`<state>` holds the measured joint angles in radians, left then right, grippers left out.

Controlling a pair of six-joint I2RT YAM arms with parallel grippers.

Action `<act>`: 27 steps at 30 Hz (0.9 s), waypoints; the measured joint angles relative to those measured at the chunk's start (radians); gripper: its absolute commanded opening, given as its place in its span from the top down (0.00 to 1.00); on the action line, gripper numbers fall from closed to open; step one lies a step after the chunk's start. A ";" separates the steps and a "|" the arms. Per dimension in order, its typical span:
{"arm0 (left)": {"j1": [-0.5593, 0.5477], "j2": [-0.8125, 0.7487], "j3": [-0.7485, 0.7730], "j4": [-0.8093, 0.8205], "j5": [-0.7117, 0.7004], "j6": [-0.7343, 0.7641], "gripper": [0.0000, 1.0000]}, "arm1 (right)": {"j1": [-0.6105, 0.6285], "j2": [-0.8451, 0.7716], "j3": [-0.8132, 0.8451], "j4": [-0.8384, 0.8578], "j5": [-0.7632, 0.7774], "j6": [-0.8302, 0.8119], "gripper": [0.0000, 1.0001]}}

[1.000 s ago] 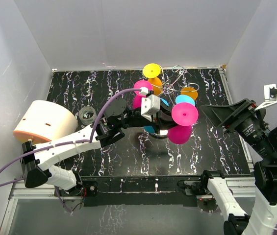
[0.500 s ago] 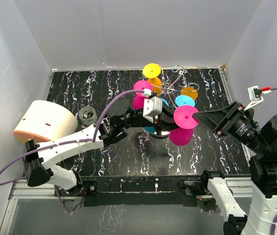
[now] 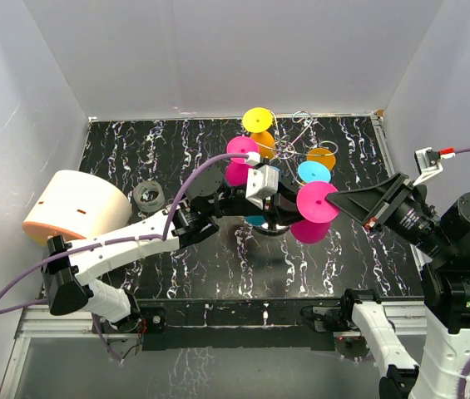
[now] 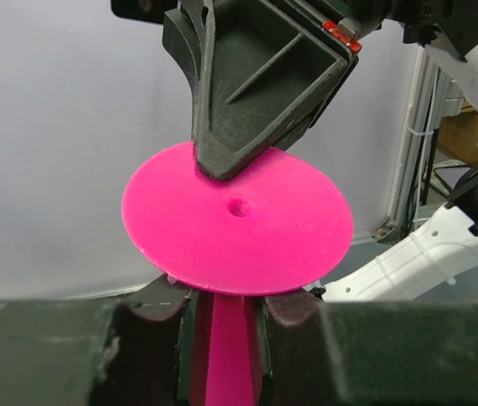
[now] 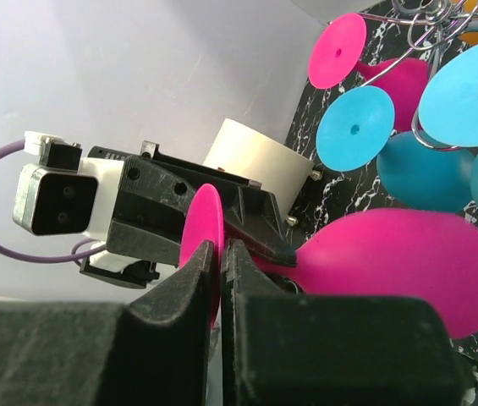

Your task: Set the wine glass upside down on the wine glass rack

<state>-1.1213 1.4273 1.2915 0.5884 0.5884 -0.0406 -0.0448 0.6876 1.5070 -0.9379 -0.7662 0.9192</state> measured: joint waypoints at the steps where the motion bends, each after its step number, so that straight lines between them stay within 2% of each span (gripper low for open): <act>1: 0.000 0.000 0.000 0.001 -0.001 -0.003 0.69 | 0.000 0.000 0.000 0.000 0.000 0.005 1.00; 4: 0.002 0.000 0.000 0.002 -0.003 -0.011 0.51 | 0.000 0.000 0.007 0.000 0.009 0.008 1.00; 9: 0.000 -0.003 -0.015 0.027 -0.006 -0.032 0.37 | 0.001 0.017 0.081 -0.071 0.074 -0.014 1.00; 18: 0.000 -0.052 -0.071 0.032 -0.069 -0.041 0.28 | 0.001 0.060 0.259 -0.227 0.301 -0.079 1.00; 22: 0.000 -0.109 -0.112 0.030 -0.155 -0.035 0.26 | 0.001 0.059 0.251 -0.234 0.422 -0.100 1.00; 27: 0.000 -0.174 -0.142 -0.007 -0.277 -0.021 0.24 | 0.001 0.031 0.140 -0.167 0.561 -0.133 1.00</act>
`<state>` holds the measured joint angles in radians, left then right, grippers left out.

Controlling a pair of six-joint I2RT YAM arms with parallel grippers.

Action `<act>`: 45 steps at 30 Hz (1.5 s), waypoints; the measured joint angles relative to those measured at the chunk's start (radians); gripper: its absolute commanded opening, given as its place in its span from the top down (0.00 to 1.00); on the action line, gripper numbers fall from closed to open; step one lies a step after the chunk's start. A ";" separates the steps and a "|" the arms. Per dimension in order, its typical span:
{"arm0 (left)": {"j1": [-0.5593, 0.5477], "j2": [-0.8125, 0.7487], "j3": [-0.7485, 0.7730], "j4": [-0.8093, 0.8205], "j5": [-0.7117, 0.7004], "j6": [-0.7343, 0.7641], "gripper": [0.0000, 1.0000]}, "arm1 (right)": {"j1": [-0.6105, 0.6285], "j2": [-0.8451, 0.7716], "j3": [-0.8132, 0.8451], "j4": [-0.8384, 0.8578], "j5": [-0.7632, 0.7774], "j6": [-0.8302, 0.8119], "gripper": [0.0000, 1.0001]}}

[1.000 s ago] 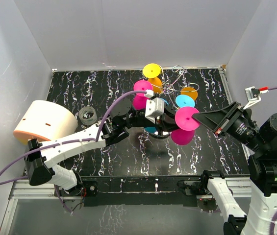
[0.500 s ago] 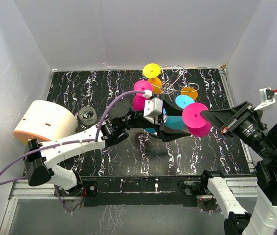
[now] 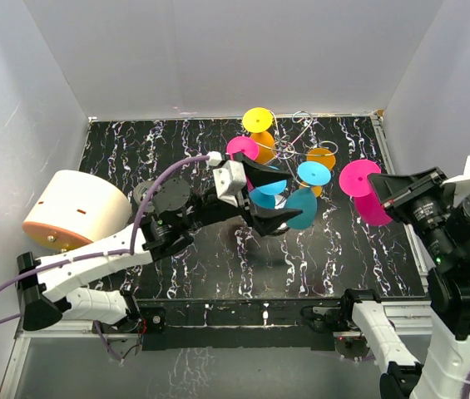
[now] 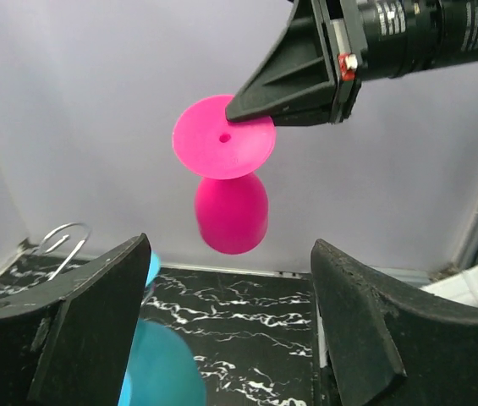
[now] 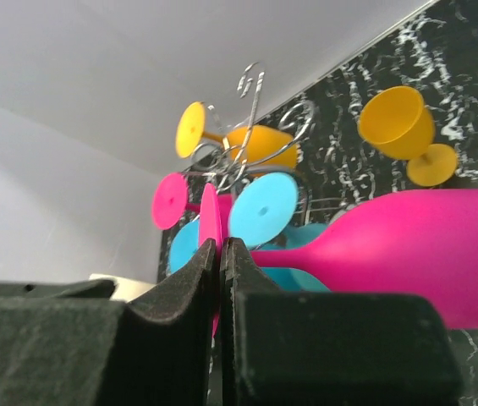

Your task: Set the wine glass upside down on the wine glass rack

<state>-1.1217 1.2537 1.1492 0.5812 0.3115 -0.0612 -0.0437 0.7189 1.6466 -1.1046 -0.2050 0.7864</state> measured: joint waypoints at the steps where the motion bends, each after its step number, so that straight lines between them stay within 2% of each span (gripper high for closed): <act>1: 0.000 -0.018 -0.009 -0.015 -0.027 0.003 0.24 | 0.000 -0.001 -0.025 0.019 0.022 -0.005 1.00; 7: 0.000 -0.149 -0.085 -0.101 -0.203 0.023 0.22 | 0.000 0.032 -0.116 0.151 0.116 -0.035 1.00; 14: 0.000 -0.322 -0.211 -0.183 -0.414 0.038 0.21 | 0.000 0.171 -0.135 0.365 0.174 -0.056 1.00; 21: 0.000 -0.433 -0.247 -0.282 -0.559 0.044 0.20 | 0.000 0.280 -0.224 0.496 0.153 -0.052 1.00; 30: 0.000 -0.543 -0.289 -0.379 -0.669 0.047 0.18 | 0.000 0.363 -0.270 0.614 0.022 -0.020 1.00; 38: 0.000 -0.549 -0.293 -0.443 -0.707 0.047 0.17 | 0.000 0.383 -0.332 0.671 -0.101 0.026 1.00; 45: 0.000 -0.528 -0.293 -0.416 -0.710 0.058 0.17 | 0.000 0.383 -0.389 0.714 -0.204 0.073 1.00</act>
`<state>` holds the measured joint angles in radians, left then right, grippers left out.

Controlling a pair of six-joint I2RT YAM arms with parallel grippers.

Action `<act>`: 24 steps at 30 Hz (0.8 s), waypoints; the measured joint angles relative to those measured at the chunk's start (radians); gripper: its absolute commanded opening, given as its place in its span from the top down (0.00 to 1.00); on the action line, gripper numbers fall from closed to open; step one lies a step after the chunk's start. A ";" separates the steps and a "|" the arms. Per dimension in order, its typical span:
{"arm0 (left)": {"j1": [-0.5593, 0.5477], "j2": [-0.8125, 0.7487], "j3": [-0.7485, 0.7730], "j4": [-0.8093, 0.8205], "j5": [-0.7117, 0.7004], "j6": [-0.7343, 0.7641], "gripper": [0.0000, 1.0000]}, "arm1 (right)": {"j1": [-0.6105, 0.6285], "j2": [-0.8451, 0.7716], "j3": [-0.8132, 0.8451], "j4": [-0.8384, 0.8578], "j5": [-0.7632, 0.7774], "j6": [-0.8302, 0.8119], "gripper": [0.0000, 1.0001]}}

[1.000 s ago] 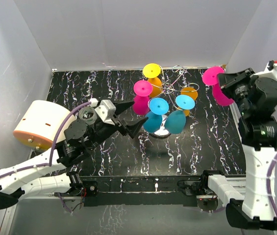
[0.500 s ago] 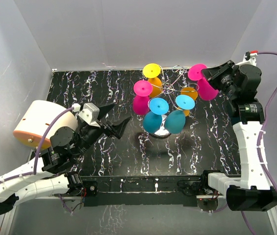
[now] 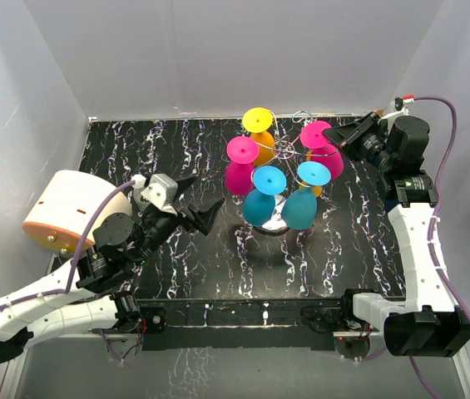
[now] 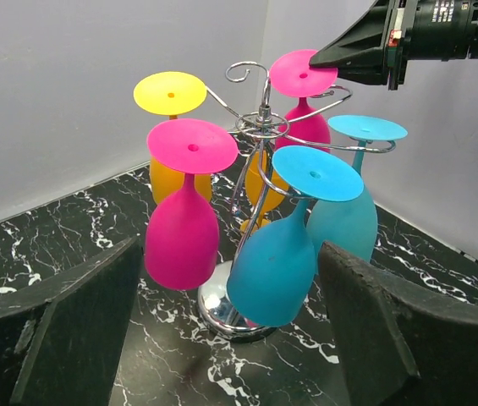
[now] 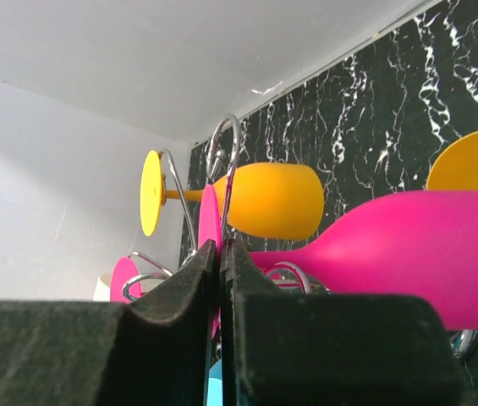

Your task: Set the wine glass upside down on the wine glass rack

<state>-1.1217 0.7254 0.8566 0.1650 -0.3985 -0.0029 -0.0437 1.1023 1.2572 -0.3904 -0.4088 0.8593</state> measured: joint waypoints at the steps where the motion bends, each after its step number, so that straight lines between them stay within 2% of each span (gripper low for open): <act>1: 0.000 0.008 0.000 0.006 0.002 0.003 0.17 | 0.000 0.000 -0.007 0.004 -0.013 0.007 1.00; 7: 0.000 0.045 0.000 0.006 0.011 0.011 0.17 | 0.000 -0.002 -0.012 0.009 -0.048 0.023 1.00; 24: 0.000 0.029 0.000 0.006 0.013 0.011 0.16 | 0.003 -0.051 -0.012 -0.003 -0.078 0.042 1.00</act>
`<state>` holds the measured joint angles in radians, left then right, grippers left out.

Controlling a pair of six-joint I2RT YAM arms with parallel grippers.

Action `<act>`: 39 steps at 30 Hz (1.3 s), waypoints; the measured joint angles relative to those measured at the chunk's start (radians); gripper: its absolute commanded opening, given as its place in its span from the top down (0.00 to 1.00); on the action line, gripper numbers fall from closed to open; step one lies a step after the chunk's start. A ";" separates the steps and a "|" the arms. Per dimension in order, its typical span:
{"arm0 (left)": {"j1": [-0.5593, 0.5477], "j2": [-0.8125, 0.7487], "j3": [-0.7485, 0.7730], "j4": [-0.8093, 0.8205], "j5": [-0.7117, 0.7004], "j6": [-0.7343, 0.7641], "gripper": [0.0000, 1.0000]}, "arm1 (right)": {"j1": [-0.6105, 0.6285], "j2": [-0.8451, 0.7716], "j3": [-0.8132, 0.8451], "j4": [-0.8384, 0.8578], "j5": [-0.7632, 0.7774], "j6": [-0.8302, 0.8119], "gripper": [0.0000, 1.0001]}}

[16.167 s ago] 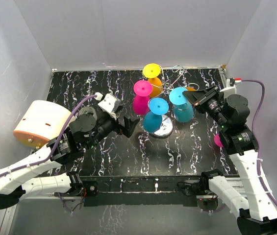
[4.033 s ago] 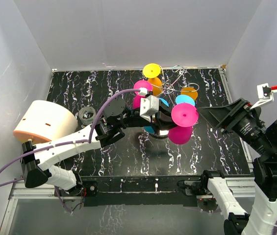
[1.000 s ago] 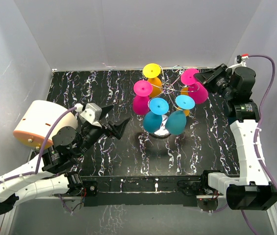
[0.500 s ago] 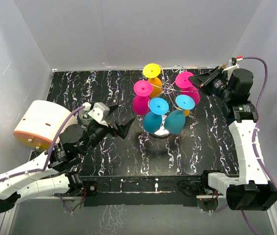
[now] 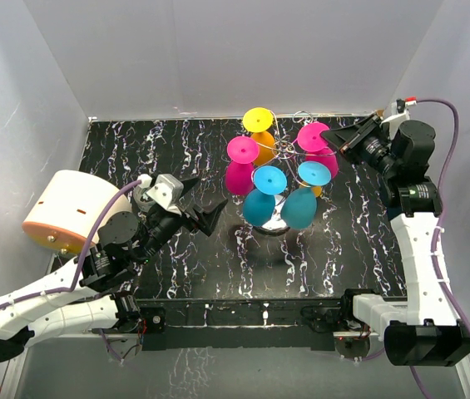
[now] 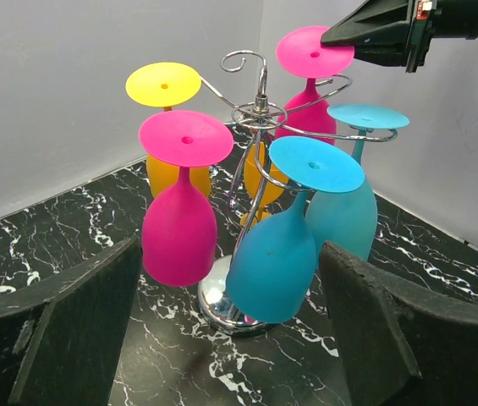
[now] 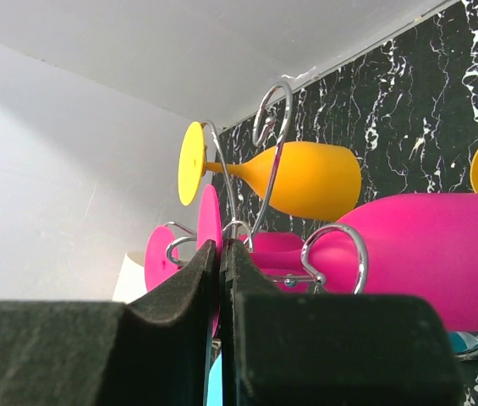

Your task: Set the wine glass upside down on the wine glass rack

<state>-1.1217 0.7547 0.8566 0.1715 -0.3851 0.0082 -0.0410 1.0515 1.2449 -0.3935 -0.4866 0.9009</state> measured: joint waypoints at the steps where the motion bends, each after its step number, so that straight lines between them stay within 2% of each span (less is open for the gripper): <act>1: 0.000 0.000 0.000 0.000 0.000 0.000 0.16 | 0.000 -0.006 0.000 0.000 0.000 0.000 1.00; 12: 0.000 -0.001 0.000 0.007 -0.005 0.000 0.16 | 0.001 -0.050 0.000 -0.028 0.008 0.017 1.00; 39: 0.000 -0.005 0.000 0.013 -0.011 -0.008 0.15 | 0.001 -0.104 0.000 -0.084 0.190 -0.031 1.00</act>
<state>-1.1217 0.7498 0.8566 0.1844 -0.3965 0.0002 -0.0402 0.9474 1.2453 -0.4774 -0.2962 0.8696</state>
